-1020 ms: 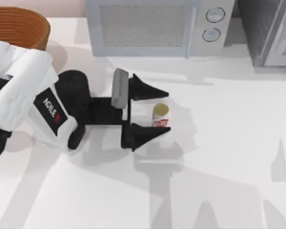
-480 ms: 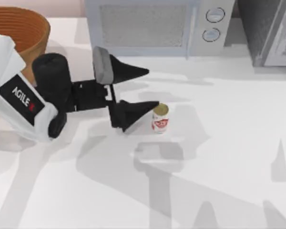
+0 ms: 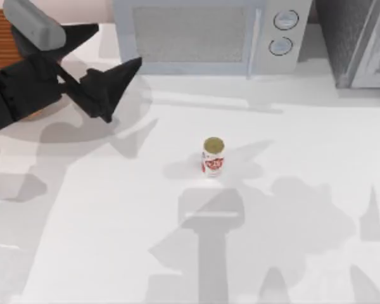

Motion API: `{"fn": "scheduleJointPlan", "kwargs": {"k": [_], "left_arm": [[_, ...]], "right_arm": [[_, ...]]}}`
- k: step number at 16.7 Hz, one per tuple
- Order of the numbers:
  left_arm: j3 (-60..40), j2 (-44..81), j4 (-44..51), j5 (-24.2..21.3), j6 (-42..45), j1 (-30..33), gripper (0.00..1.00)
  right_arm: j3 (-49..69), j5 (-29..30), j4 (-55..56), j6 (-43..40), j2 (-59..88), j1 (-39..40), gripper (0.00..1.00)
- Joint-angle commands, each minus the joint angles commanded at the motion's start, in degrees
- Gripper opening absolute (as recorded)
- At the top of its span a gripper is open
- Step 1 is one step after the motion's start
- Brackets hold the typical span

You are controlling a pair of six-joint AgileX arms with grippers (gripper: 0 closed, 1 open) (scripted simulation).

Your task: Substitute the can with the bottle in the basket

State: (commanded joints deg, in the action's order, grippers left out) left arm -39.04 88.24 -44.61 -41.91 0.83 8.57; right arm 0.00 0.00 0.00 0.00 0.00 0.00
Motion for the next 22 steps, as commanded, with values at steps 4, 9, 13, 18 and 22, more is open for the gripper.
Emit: {"fn": "scheduleJointPlan", "kwargs": {"k": [4,9,13,18,22], "left_arm": [[11.3,-26.9,13.7,12.7,0.2,-3.2,1.00],[24.7,-58.0,29.1,27.1,0.2,-6.1,1.00],[33.3,-76.8,38.5,36.1,-0.3,-7.7,1.00],[38.8,-87.8,44.4,41.7,-0.8,-8.5,1.00],[39.0,-88.2,44.6,41.9,-0.8,-8.6,1.00]], "right_arm": [[0.0,0.0,0.0,0.0,0.0,0.0,1.00],[0.0,0.0,0.0,0.0,0.0,0.0,1.00],[0.0,0.0,0.0,0.0,0.0,0.0,1.00],[0.0,0.0,0.0,0.0,0.0,0.0,1.00],[0.0,0.0,0.0,0.0,0.0,0.0,1.00]]}}
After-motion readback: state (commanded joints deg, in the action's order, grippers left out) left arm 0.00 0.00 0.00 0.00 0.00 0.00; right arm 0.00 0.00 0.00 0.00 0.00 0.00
